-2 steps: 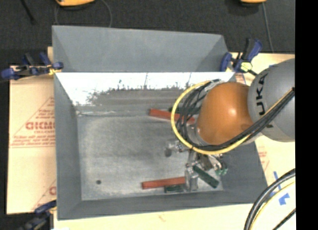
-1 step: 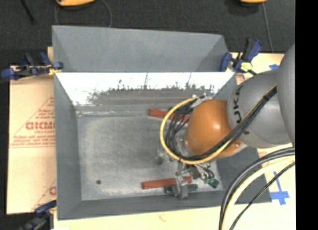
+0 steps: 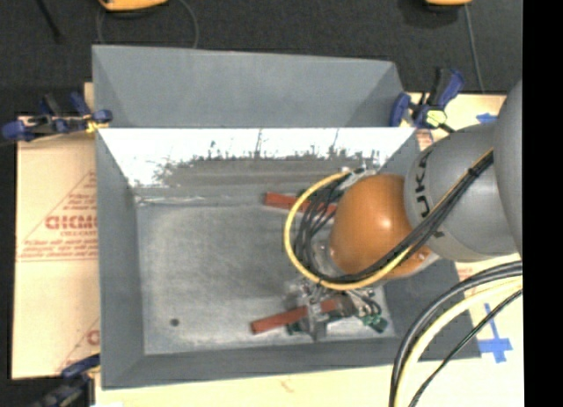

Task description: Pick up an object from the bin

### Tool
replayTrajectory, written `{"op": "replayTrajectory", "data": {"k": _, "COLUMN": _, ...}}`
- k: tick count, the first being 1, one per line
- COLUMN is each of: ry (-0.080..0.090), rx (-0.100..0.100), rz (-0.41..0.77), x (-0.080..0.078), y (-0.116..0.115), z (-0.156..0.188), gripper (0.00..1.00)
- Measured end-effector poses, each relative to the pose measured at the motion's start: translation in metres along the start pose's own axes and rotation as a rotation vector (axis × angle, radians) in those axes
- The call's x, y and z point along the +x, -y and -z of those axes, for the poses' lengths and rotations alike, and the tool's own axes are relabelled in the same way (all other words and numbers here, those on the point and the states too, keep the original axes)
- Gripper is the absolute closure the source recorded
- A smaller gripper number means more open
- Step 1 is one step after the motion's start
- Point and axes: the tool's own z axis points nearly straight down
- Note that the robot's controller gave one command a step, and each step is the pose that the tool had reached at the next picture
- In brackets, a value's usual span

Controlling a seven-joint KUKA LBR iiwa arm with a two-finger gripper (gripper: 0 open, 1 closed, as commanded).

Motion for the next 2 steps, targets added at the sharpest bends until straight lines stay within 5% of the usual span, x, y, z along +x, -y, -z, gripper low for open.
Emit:
{"op": "replayTrajectory", "data": {"k": 1, "ry": 0.025, "rx": 0.007, "rz": 0.516, "x": 0.005, "y": 0.006, "z": 0.003, "gripper": 1.00}}
{"op": "replayTrajectory", "data": {"k": 2, "ry": 0.006, "rx": 0.004, "rz": 0.510, "x": 0.013, "y": 0.010, "z": 0.154, "gripper": 1.00}}
